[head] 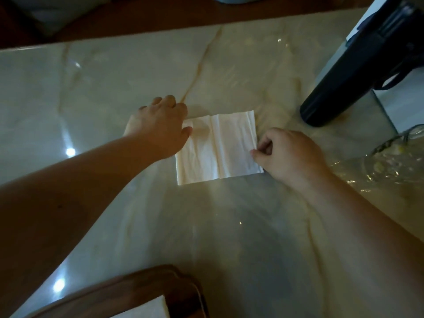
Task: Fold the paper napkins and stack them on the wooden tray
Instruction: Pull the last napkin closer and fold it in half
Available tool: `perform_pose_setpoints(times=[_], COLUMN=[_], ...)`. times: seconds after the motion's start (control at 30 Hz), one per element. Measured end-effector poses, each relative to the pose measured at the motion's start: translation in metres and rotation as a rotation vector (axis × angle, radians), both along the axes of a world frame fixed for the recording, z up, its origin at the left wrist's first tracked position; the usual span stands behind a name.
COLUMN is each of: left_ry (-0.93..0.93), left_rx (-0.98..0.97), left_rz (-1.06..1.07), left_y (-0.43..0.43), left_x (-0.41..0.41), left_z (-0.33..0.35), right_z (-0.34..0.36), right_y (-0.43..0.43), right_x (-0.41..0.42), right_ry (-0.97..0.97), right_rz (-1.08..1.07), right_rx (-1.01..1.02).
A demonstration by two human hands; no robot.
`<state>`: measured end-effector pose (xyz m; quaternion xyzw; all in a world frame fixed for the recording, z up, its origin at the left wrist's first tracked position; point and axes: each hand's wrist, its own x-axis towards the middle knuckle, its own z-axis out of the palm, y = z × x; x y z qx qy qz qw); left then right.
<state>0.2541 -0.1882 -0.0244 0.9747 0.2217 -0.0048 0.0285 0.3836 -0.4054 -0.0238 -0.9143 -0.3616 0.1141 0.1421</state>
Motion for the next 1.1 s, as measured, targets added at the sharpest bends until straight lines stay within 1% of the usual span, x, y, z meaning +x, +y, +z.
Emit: perform_pose_setpoints(times=[0.13, 0.23, 0.4, 0.53, 0.6, 0.73, 0.8, 0.87, 0.93, 1.03, 1.1], left_ry=[-0.012, 0.013, 0.075, 0.143, 0.104, -0.205, -0.219, -0.18, -0.195, -0.252, -0.254], left_rx=[-0.077, -0.176, -0.212, -0.302, -0.331, -0.373, -0.387, -0.37, -0.298, -0.214, -0.14], left_rz=[0.0, 0.025, 0.004, -0.019, 0.011, 0.105, 0.067, -0.01, -0.074, -0.157, -0.221], left_y=[-0.007, -0.023, -0.058, -0.078, -0.075, -0.054, -0.045, -0.042, -0.043, -0.055, -0.067], left_x=[-0.015, -0.038, -0.084, -0.104, -0.106, -0.093, -0.079, -0.067, -0.062, -0.073, -0.086], left_z=[0.003, 0.007, 0.011, 0.014, 0.016, 0.02, 0.023, 0.026, 0.028, 0.033, 0.031], right_z=[0.001, 0.006, 0.015, 0.018, 0.019, 0.022, 0.025, 0.029, 0.032, 0.034, 0.032], right_y=[0.001, 0.006, 0.025, 0.038, 0.041, 0.037, 0.031, 0.022, 0.011, -0.007, -0.018], right_x=[0.003, 0.006, 0.002, -0.008, -0.012, -0.023, -0.029, -0.036, -0.041, -0.05, -0.058], right_ry=[0.044, 0.013, 0.011, 0.172, 0.223, 0.296, 0.325, 0.331, 0.325, 0.254, 0.194], right_rz=[-0.003, 0.02, 0.144, 0.234, 0.266, 0.284, 0.283, 0.286, 0.294, 0.333, 0.37], right_rx=[0.044, 0.115, 0.205, 0.28, 0.297, 0.395, 0.449, 0.479, 0.485, 0.451, 0.438])
